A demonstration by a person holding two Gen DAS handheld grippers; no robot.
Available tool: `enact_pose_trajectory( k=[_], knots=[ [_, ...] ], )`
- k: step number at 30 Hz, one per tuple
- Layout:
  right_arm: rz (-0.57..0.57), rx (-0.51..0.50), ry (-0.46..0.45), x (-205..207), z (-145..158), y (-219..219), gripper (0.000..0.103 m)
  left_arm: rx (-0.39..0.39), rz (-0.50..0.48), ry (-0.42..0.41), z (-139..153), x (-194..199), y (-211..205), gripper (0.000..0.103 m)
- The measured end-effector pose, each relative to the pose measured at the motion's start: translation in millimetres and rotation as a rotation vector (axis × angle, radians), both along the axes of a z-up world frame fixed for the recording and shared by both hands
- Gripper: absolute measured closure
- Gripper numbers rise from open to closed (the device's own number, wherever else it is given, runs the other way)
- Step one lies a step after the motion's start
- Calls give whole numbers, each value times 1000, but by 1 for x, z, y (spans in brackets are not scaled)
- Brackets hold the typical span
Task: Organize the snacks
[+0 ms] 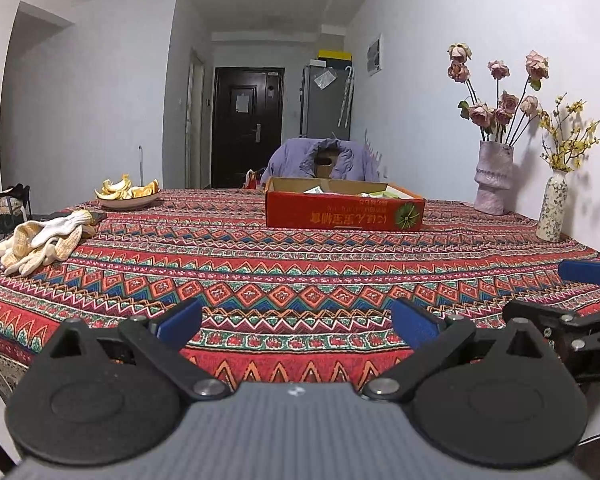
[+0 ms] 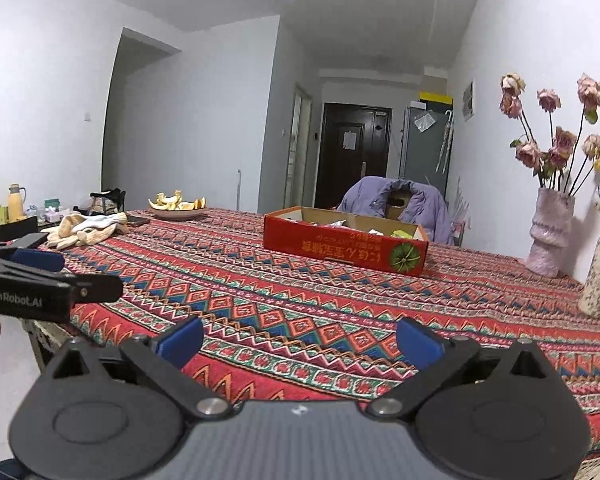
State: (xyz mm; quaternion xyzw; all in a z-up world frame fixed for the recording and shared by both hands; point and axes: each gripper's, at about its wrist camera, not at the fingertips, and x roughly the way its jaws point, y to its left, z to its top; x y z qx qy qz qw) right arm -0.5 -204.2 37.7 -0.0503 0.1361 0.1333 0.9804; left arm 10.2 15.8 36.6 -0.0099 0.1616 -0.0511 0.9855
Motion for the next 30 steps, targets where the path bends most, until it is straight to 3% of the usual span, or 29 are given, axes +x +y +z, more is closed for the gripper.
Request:
enact_pose_trajectory(
  k=[30],
  knots=[
    [-18, 12, -9, -2, -1, -5, 0, 6, -7, -13, 4, -3, -1, 0]
  ],
)
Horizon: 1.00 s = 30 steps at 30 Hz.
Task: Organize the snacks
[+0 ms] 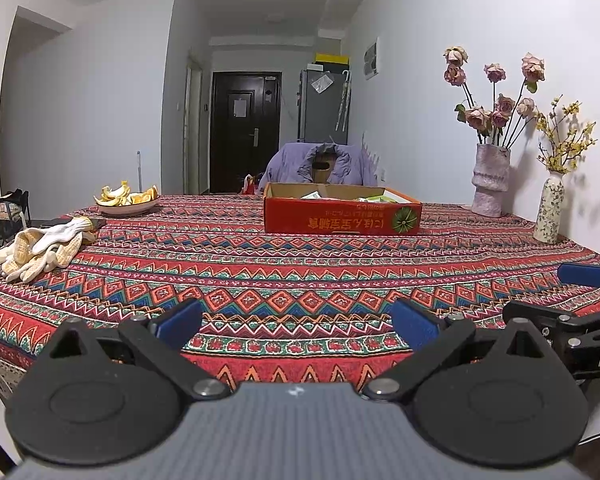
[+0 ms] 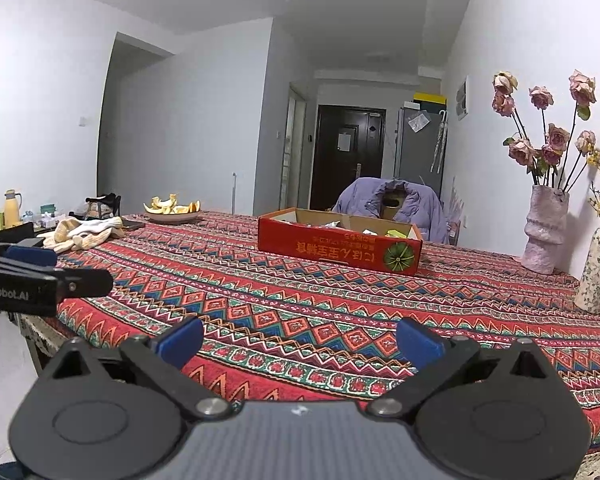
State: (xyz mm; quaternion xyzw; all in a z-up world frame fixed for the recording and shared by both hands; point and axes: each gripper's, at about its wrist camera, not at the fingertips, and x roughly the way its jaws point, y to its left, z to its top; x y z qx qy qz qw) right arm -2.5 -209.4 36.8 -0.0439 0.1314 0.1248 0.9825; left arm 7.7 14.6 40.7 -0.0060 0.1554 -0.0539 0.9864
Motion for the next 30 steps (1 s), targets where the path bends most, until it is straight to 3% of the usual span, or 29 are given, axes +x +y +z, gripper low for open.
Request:
enact_pose_trajectory(
  k=[30],
  knots=[
    [-12, 9, -4, 0, 3, -4, 0, 12, -3, -4, 4, -1, -1, 0]
  ],
)
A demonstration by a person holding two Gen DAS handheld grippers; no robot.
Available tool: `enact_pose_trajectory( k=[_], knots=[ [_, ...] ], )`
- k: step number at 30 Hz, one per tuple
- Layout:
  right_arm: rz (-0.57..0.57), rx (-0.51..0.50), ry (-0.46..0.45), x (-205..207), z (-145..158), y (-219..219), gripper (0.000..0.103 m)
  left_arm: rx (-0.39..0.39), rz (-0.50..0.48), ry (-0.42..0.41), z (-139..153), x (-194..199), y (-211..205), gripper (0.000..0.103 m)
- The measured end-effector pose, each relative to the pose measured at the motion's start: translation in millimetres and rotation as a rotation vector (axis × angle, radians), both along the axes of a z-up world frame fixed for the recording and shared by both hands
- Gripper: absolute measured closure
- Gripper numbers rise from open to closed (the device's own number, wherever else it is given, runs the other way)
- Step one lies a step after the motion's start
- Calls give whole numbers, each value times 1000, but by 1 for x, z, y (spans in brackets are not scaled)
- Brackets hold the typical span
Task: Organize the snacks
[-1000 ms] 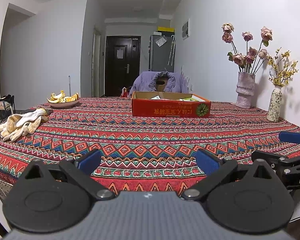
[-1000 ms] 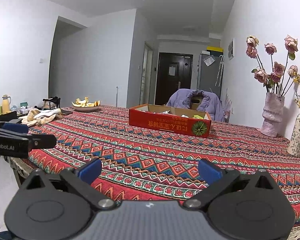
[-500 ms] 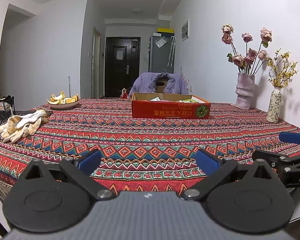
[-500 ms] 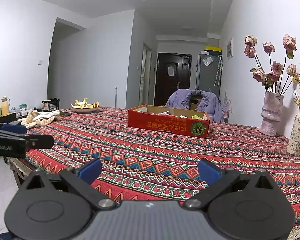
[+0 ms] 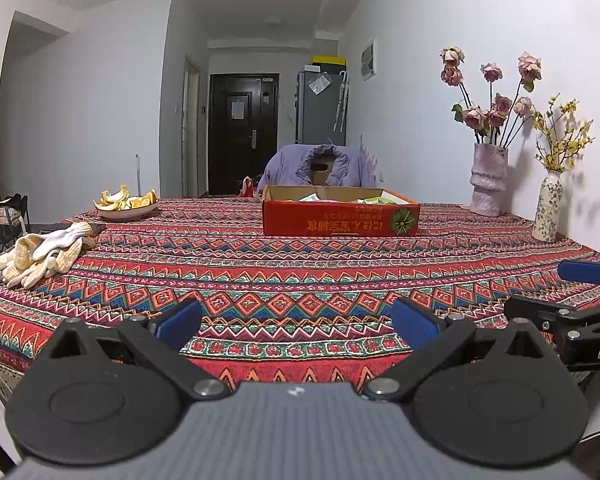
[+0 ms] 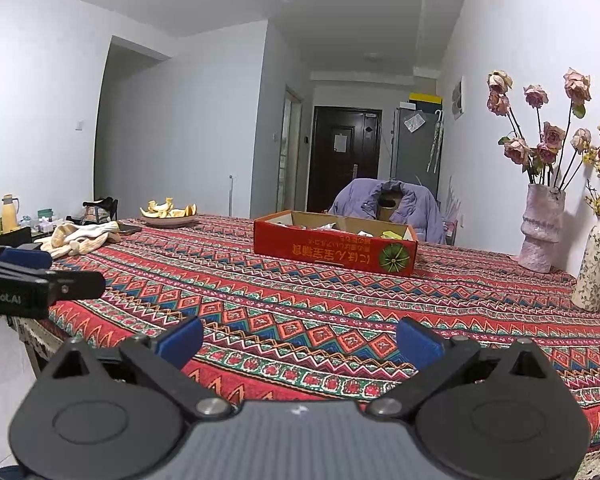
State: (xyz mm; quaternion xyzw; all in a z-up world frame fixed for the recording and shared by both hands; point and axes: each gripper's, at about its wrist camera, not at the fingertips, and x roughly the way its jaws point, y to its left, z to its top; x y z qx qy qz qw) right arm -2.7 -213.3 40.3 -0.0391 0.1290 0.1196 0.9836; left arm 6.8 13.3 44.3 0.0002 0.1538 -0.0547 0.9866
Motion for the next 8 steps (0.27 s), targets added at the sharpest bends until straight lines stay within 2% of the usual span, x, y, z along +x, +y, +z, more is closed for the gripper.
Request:
enact_pose_trajectory(
  k=[8],
  knots=[
    [-11, 9, 0, 3, 0, -3, 0, 2, 4, -21, 0, 1, -1, 0]
  ],
)
